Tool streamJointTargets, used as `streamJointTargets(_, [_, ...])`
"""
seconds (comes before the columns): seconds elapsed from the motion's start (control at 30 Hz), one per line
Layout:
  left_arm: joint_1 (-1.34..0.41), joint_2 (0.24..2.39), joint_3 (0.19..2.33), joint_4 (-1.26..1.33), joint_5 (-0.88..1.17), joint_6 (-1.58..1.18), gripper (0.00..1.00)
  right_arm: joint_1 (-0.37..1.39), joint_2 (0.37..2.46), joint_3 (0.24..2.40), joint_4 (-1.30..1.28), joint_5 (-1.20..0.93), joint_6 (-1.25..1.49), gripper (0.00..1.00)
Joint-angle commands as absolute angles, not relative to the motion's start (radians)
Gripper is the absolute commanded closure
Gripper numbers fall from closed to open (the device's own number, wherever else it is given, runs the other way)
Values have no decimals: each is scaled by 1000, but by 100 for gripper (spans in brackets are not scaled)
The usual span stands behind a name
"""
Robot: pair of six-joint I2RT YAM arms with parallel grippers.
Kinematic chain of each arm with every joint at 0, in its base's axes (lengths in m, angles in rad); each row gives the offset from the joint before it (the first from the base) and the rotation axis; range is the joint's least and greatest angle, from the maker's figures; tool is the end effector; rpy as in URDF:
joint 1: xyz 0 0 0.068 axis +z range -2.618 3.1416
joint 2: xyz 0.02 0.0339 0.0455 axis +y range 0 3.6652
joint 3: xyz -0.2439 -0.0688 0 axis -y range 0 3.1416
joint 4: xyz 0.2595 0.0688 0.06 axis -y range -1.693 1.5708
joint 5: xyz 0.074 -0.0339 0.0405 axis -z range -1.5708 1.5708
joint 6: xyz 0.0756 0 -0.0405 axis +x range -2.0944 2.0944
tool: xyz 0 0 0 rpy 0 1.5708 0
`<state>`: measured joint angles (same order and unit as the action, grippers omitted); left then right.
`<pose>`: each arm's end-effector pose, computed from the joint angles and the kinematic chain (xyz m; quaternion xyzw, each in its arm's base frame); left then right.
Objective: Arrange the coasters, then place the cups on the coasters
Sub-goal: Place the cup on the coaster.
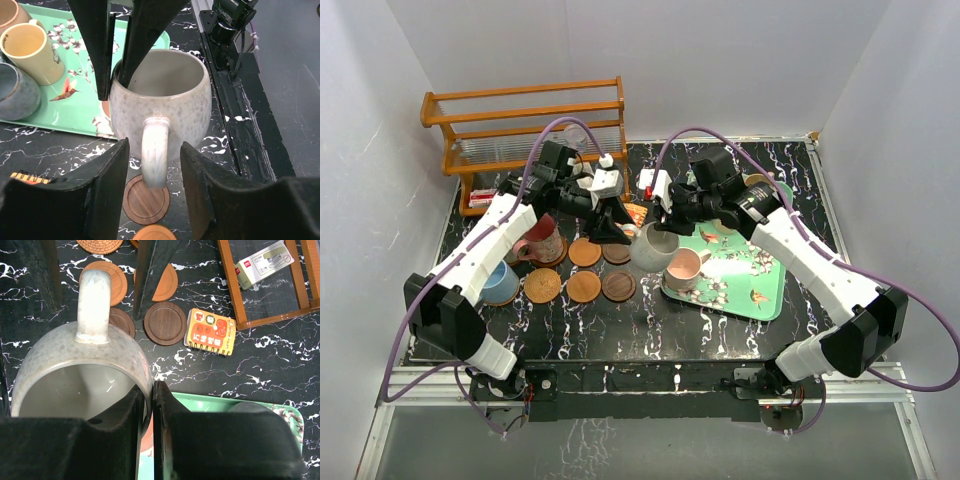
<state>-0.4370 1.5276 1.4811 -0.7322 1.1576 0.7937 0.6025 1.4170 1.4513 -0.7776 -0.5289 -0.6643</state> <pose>0.2840 -0.2091 0.3318 0.6181 0.5088 -0.4394 0.4073 0.2605 0.2255 0.3291 -0.6078 0.6502 0.2272 0.3953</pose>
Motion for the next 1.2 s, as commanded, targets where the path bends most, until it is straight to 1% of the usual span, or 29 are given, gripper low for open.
streamJointTargets(0.0, [-453,1535,1452,-708,1215,797,58,608,1396,1521,-652,-565,-634,100])
streamJointTargets(0.2, [-453,1536,1434,-680,1213,776,60,610,1388,1502,-630,-561,-622,100])
streamJointTargets(0.47, [-454,1537,1421,-602,1260,687,73,610,1387,1468,-612,-546,-617,100])
streamJointTargets(0.53, [-455,1534,1417,-601,1260,687,80,610,1384,1461,-609,-537,-613,100])
streamJointTargets(0.57, [-454,1532,1415,-601,1257,689,87,610,1384,1459,-608,-530,-609,100])
streamJointTargets(0.6, [-454,1529,1414,-605,1252,699,96,610,1382,1458,-607,-519,-604,99])
streamJointTargets(0.63, [-455,1525,1414,-617,1244,714,100,609,1382,1456,-605,-508,-600,97])
streamJointTargets(0.7, [-454,1515,1415,-646,1227,748,100,609,1378,1451,-604,-488,-591,89])
streamJointTargets(0.77, [-450,1504,1416,-674,1201,778,100,609,1375,1447,-603,-468,-583,83])
streamJointTargets(0.9, [-401,1472,1415,-662,1179,777,100,599,1371,1435,-591,-419,-542,62])
streamJointTargets(1.0, [-359,1445,1414,-634,1149,764,100,591,1377,1437,-586,-368,-496,50])
streamJointTargets(1.07, [-344,1427,1415,-632,1115,770,100,591,1387,1443,-586,-336,-451,45])
streamJointTargets(1.17, [-325,1401,1411,-642,1064,784,100,590,1409,1463,-601,-305,-408,42])
